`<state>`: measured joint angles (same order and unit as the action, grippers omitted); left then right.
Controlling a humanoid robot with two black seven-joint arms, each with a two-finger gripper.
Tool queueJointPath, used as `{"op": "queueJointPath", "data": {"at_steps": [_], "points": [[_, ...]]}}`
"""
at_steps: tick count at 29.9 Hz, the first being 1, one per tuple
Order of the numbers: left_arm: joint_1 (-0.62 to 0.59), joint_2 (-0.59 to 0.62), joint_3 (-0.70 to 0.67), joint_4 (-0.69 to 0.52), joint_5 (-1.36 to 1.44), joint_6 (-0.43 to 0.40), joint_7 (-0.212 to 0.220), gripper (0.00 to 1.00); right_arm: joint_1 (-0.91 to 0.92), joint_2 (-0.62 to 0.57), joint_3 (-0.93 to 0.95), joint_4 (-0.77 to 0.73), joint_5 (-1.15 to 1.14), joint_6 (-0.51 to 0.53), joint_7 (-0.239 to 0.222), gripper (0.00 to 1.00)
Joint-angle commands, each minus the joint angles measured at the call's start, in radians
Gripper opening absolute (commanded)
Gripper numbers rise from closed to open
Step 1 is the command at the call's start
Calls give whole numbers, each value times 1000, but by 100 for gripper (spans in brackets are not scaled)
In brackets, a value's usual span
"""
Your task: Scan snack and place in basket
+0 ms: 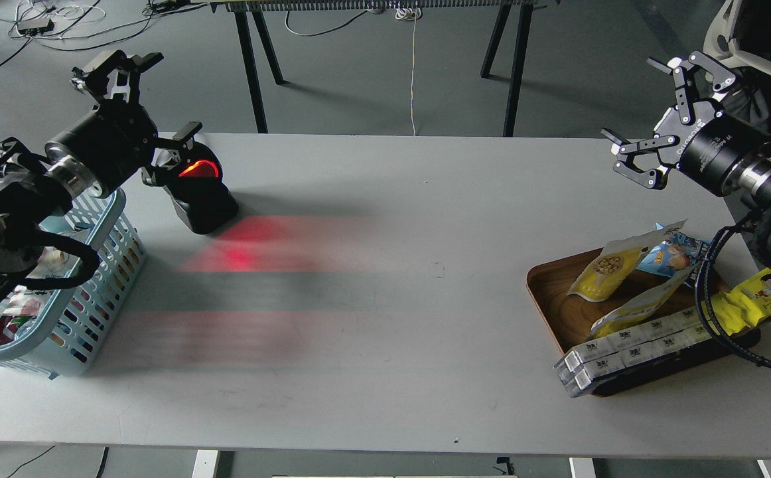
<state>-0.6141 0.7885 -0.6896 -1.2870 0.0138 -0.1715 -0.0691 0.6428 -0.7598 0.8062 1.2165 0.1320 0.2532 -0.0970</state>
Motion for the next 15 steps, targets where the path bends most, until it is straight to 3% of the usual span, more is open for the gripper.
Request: {"op": "queueJointPath", "data": {"at_steps": [1,15], "points": [[-1,0,-1,0,0,1,0,100,0,2,1,-28,1,1,-6,100],[-3,-2,-34,-5,-2,-3,0,100,-6,0,1,-26,1,20,-4,100]]}}
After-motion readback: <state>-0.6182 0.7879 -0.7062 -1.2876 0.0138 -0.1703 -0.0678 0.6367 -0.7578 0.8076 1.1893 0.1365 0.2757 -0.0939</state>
